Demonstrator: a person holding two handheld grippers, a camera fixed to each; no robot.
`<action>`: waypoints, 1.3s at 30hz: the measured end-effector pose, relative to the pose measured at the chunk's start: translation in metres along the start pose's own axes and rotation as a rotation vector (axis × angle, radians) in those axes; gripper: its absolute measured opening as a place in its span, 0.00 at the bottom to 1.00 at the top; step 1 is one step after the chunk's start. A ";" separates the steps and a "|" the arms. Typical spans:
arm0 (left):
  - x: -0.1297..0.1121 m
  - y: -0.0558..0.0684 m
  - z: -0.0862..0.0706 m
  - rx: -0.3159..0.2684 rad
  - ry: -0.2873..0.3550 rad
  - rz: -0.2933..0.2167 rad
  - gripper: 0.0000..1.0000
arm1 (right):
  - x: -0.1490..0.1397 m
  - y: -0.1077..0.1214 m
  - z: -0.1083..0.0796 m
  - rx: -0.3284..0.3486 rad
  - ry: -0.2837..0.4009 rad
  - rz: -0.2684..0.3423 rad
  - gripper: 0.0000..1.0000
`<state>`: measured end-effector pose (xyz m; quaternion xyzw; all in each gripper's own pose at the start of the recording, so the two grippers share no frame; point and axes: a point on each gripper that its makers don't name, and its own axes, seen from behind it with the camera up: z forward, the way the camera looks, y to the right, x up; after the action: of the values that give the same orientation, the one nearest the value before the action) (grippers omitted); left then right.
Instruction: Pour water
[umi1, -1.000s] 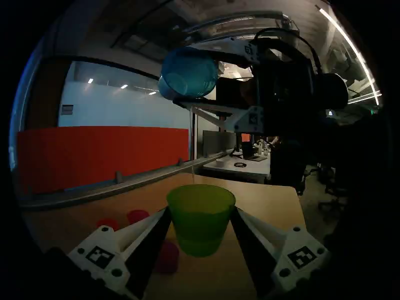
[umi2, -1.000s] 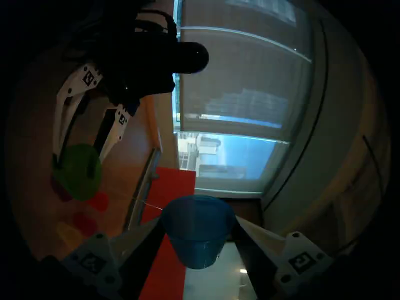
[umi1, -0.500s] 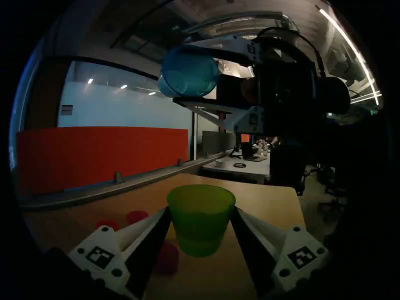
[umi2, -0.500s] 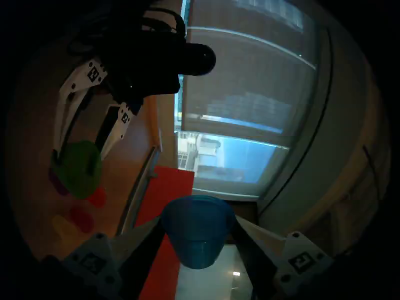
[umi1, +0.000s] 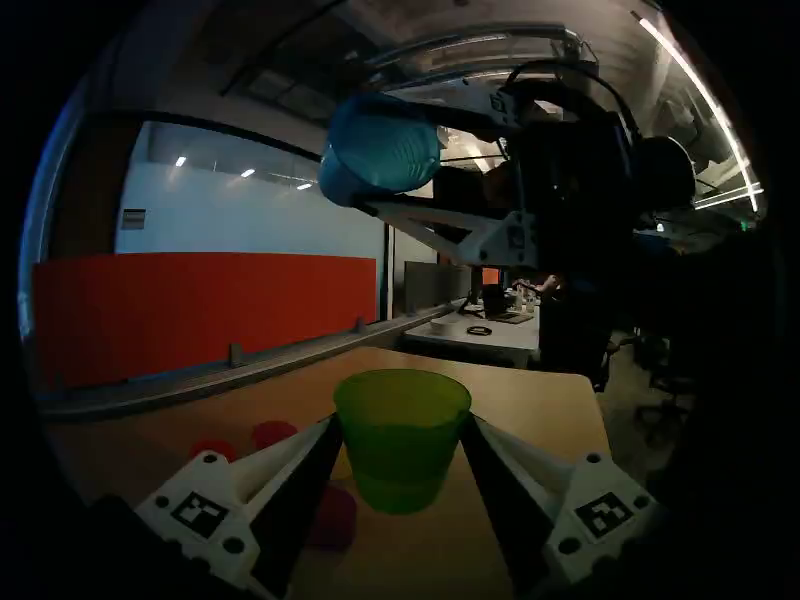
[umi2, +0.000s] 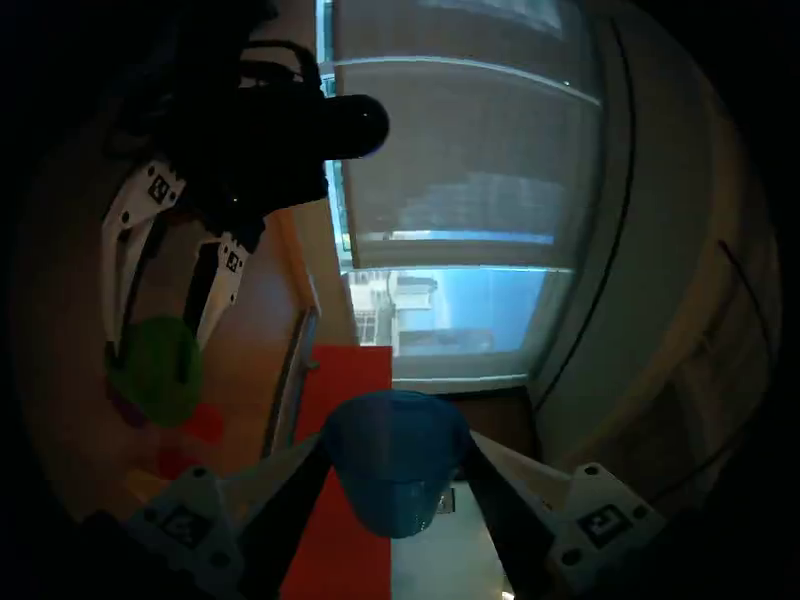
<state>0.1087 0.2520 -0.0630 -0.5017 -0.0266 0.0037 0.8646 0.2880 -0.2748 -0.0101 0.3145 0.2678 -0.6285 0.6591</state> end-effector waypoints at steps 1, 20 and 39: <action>0.000 0.000 0.000 0.000 0.000 0.000 0.83 | -0.001 -0.001 -0.001 0.000 -0.001 0.030 0.90; 0.002 0.000 -0.002 0.004 0.002 0.003 0.83 | -0.015 -0.022 -0.014 0.025 -0.005 0.661 0.90; 0.004 0.000 -0.005 0.009 0.000 0.004 0.83 | -0.013 -0.041 -0.015 0.104 0.017 1.260 0.90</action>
<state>0.1132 0.2483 -0.0656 -0.4976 -0.0256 0.0053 0.8670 0.2471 -0.2556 -0.0133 0.4485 0.0054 -0.1296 0.8843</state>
